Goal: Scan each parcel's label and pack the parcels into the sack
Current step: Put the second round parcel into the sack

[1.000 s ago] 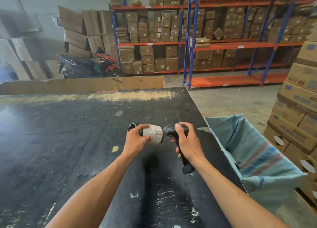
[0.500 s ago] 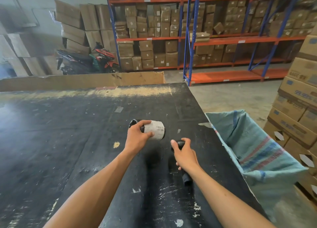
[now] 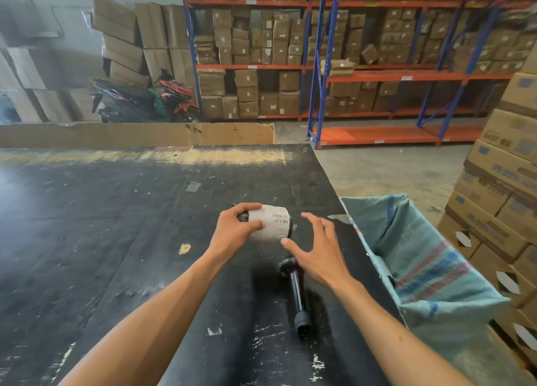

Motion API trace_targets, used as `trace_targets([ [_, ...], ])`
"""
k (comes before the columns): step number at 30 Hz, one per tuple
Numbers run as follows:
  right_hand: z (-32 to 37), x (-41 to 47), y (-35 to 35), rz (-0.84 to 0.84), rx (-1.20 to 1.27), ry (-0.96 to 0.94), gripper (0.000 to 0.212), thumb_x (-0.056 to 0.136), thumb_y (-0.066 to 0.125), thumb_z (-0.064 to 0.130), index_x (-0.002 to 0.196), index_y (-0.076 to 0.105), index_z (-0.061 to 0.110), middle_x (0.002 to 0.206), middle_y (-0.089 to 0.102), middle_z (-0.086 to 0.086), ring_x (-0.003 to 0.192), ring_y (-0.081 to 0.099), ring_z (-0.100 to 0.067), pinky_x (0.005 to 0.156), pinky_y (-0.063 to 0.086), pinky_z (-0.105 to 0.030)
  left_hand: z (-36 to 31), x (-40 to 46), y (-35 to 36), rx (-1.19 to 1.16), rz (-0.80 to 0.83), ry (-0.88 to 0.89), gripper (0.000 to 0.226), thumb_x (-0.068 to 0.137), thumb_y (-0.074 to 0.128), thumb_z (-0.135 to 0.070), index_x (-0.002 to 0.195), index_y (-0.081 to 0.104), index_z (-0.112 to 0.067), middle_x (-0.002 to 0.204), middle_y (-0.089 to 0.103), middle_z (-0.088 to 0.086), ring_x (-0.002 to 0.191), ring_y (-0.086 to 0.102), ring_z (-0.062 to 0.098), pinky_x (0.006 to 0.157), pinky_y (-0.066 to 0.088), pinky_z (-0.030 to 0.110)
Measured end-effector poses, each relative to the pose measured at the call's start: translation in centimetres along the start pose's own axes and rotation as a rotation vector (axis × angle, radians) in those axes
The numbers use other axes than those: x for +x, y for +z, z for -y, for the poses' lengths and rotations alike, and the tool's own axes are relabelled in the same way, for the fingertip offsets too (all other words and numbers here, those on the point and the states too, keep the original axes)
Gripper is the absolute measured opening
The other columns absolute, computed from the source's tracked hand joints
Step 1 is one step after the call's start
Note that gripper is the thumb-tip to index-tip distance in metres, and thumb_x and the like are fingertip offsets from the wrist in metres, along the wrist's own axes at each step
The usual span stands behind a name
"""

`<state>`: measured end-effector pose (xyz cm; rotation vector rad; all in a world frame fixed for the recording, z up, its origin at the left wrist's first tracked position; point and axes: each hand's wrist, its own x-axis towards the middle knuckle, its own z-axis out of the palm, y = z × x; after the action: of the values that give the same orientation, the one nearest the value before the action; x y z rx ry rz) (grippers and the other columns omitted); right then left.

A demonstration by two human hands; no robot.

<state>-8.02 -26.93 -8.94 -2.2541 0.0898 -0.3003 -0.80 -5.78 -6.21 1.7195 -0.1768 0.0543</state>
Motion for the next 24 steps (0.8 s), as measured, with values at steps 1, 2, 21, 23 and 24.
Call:
trace_targets([
  [1,0.0,0.4,-1.0,0.005,0.02,-0.054,0.081,0.082,0.074,0.065,0.152,0.036,0.046,0.152,0.03,0.01,0.142,0.035,-0.01,0.108,0.035,-0.031,-0.5,0.1,0.7,-0.042,0.012,-0.013,0.029,0.078,0.079,-0.01,0.101,0.08,-0.028,0.092,0.075,-0.003,0.074,0.065,0.011,0.063,0.051,0.025],
  [2,-0.2,0.8,-2.0,0.015,0.021,-0.095,0.083,0.082,0.078,0.06,0.152,0.037,0.045,0.155,0.029,0.01,0.144,0.033,-0.009,0.112,0.035,-0.031,-1.0,0.2,1.6,-0.077,0.024,-0.022,0.023,0.081,0.075,-0.01,0.097,0.081,-0.026,0.087,0.074,-0.001,0.07,0.062,0.012,0.059,0.048,0.026],
  [21,-18.6,4.2,-16.6,-0.123,0.052,0.069,0.063,0.068,0.088,0.06,0.126,0.063,0.057,0.12,0.053,0.029,0.113,0.054,-0.002,0.089,0.044,-0.019,-1.3,5.5,24.6,0.207,0.001,0.029,0.033,0.096,0.058,-0.05,0.124,0.067,-0.034,0.084,0.071,-0.008,0.075,0.065,0.001,0.069,0.047,0.012],
  [23,-21.5,4.6,-18.0,-0.143,0.026,0.148,0.063,0.071,0.089,0.056,0.127,0.061,0.058,0.118,0.052,0.025,0.112,0.053,-0.007,0.084,0.041,-0.019,0.7,6.2,27.0,0.316,0.034,-0.013,0.037,0.098,0.056,-0.048,0.126,0.067,-0.026,0.093,0.072,-0.006,0.083,0.067,0.007,0.078,0.052,0.021],
  [24,-22.9,4.8,-18.5,-0.151,0.005,0.184,0.064,0.073,0.09,0.053,0.131,0.062,0.054,0.119,0.053,0.018,0.113,0.054,-0.011,0.085,0.041,-0.025,1.7,6.4,28.1,0.391,0.063,-0.026,0.04,0.099,0.055,-0.046,0.129,0.066,-0.022,0.103,0.072,-0.002,0.093,0.067,0.014,0.088,0.053,0.031],
])
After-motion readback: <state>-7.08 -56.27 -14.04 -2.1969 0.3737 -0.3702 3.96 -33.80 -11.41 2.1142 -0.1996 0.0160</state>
